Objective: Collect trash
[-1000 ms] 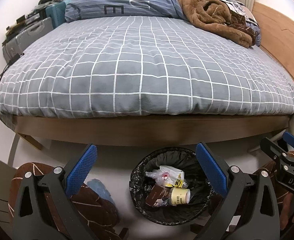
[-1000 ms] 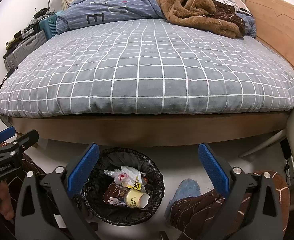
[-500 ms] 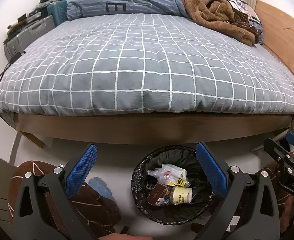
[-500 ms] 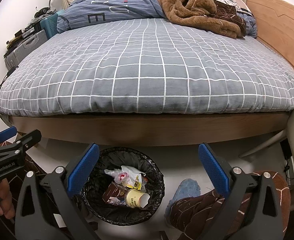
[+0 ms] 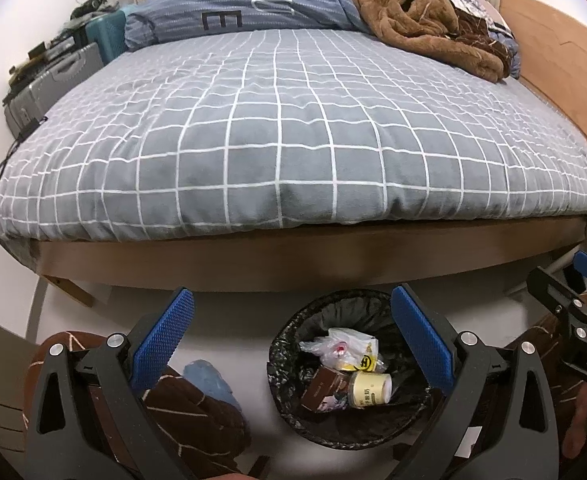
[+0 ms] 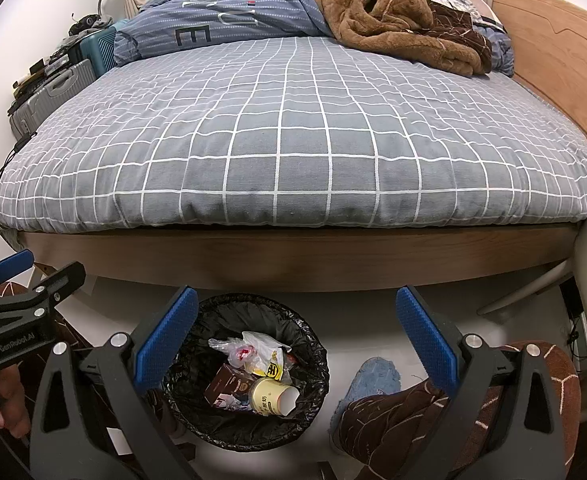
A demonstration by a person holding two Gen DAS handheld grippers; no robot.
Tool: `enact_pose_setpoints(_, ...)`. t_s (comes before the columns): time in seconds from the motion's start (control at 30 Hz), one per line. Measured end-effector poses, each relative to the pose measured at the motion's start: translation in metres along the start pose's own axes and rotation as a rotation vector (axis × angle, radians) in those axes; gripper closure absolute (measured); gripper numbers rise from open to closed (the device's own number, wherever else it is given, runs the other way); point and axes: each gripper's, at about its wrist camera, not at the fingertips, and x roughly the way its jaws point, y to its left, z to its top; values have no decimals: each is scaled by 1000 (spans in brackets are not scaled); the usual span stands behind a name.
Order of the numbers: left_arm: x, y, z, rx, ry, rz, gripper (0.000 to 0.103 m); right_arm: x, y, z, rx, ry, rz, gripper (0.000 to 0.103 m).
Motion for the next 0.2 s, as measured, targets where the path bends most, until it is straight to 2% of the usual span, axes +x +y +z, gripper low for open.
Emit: enact_pose_setpoints(0.2,3,-1,0,14,-10,6,6,0,0,0,-1,2,0,8)
